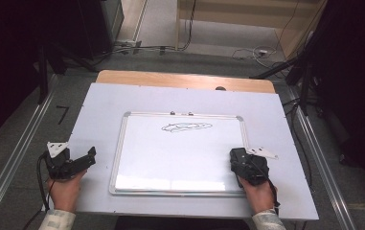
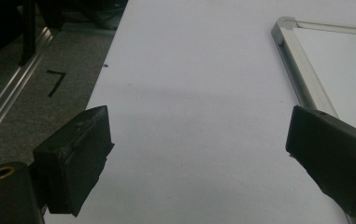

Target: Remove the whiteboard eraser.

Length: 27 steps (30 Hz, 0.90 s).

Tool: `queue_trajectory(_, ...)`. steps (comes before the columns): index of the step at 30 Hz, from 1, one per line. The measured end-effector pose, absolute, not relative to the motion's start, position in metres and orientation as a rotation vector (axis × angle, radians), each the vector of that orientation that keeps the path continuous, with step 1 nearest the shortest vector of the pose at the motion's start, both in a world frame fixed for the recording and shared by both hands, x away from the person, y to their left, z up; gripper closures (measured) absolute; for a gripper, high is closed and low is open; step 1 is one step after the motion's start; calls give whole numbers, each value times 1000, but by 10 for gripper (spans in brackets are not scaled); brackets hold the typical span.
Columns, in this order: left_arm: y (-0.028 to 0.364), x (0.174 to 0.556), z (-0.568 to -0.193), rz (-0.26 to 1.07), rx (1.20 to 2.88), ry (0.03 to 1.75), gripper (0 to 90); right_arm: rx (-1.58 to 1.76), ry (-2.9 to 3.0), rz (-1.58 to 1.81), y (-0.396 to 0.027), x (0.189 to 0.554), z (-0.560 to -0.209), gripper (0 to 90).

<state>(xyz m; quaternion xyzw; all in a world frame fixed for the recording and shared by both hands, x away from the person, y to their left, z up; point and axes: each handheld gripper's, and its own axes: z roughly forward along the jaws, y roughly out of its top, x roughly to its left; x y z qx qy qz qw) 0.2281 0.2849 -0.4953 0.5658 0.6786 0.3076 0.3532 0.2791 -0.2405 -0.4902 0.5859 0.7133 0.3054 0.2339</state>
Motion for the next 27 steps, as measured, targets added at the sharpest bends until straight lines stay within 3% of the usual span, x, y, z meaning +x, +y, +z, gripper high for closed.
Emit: queue_trajectory(27, 286, 228, -495, 795, 1455, 1755, 85, 1516, 1933, 927, -241, 273, -468, 386)
